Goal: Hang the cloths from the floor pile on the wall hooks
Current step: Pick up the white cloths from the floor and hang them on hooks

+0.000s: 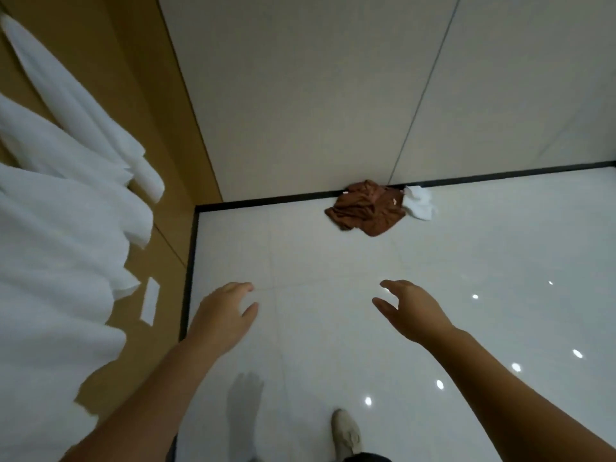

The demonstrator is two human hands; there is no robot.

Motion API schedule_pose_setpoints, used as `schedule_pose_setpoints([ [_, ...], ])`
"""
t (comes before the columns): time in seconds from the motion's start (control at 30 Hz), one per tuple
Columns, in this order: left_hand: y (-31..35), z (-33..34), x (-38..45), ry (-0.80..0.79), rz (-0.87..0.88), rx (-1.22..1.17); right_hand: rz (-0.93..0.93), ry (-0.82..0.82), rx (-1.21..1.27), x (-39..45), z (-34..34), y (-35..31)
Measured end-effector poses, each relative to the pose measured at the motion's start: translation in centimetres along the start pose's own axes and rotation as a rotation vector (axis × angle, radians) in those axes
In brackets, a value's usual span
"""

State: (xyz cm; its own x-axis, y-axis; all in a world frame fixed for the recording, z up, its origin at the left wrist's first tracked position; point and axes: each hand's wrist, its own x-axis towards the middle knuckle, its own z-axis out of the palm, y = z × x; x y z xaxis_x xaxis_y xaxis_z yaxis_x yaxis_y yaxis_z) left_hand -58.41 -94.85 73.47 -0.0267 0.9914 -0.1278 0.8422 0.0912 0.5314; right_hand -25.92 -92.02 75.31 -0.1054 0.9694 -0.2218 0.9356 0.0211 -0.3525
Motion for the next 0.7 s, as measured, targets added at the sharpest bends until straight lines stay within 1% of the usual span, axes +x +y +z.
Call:
schedule_pose_setpoints([
  [0.17, 2.5, 2.6, 3.2, -0.148, 0.173, 0.093, 0.252, 0.036, 0.058, -5.2, 1.6, 4.1],
  [0.37, 7.8, 6.5, 5.9, -0.292, 0.293, 0.209, 0.468, 0.012, 0.117, -9.4, 2.4, 9.4],
  [0.5, 12.2, 9.6, 8.3, -0.355, 0.312, 0.254, 0.544, -0.014, 0.149, -9.8, 1.7, 14.0],
  [0.7, 19.0, 14.3, 10.7, -0.386, 0.27, 0.237, 0.562, -0.048, 0.182, -6.8, -1.5, 22.0],
])
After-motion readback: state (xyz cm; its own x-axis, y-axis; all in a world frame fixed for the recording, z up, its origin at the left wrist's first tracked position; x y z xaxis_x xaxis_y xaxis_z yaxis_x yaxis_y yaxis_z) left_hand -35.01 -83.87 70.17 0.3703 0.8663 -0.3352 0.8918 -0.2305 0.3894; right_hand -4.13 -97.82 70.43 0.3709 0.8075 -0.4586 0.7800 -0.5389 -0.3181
